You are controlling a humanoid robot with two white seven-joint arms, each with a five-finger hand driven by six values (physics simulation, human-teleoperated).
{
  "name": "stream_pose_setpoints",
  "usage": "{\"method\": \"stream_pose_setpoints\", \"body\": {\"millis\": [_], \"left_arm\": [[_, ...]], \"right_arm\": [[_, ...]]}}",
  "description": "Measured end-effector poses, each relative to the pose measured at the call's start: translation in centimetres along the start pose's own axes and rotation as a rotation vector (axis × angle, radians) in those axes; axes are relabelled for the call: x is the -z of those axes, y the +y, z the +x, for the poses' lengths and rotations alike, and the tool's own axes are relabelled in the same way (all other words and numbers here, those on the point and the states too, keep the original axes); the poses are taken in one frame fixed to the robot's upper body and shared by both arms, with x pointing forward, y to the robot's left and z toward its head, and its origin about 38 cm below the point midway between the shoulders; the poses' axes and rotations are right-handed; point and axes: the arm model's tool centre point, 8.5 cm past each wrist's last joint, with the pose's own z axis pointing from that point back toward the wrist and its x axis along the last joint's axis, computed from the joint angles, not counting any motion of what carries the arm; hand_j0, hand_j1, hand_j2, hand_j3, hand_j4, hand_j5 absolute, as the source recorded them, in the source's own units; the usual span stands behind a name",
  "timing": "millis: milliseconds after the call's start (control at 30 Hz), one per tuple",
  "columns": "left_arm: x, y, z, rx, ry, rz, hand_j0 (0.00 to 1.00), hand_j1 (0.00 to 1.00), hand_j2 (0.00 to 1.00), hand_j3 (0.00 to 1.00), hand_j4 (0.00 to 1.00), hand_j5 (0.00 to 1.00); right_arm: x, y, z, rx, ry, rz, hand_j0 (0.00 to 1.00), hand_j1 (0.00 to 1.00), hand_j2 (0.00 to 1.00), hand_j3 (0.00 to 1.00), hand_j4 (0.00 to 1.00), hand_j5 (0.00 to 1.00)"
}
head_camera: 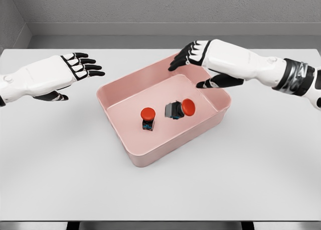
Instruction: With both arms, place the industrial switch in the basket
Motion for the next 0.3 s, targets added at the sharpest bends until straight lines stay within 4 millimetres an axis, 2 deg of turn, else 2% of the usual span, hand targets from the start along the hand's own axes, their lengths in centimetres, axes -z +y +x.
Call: {"method": "stream_pose_setpoints", "body": {"millis": [67,133,300], "left_arm": [[0.0,0.0,0.0,0.0,0.0,-0.001,1.0,1.0,1.0,1.0,1.0,1.0],[0.0,0.0,0.0,0.0,0.0,-0.002,1.0,1.0,1.0,1.0,1.0,1.0],[-0.1,-0.1,0.0,0.0,0.001,-0.004,1.0,1.0,1.0,1.0,1.0,1.0]], "right_arm": [[-0.5,0.2,-0.2,0.005,0.013,0.002,1.0,1.0,1.0,1.0,1.0,1.0],[-2.1,-0.3,-0.6,-0.009,0.052,0.007,1.0,1.0,1.0,1.0,1.0,1.0],[-8.0,-0.1,-2.1,-0.006,0.2,0.064,1.0,1.0,1.0,1.0,1.0,1.0]]}}
